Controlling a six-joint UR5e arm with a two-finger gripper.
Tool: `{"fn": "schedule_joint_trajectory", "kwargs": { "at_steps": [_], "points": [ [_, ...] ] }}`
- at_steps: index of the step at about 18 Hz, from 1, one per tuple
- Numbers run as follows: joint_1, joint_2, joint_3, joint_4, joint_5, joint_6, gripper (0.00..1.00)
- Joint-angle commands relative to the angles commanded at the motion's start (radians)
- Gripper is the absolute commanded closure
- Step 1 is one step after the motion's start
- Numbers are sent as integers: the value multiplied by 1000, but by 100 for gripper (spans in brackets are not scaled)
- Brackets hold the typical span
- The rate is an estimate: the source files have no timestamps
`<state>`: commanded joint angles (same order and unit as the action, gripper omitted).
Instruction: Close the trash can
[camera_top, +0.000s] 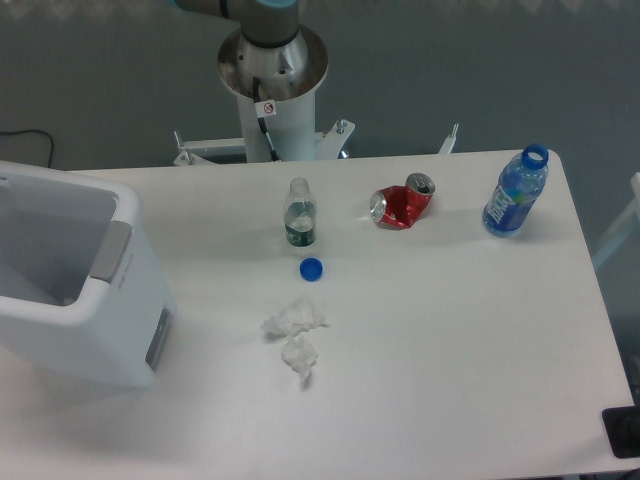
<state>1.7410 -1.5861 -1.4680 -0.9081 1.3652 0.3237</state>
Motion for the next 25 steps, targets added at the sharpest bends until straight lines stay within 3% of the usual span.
{"fn": "schedule_joint_trajectory", "kwargs": {
  "at_steps": [12,25],
  "points": [
    [94,0,-5,0,-2,-5,96],
    [141,2,-41,0,-2,-5,96]
  ]
}}
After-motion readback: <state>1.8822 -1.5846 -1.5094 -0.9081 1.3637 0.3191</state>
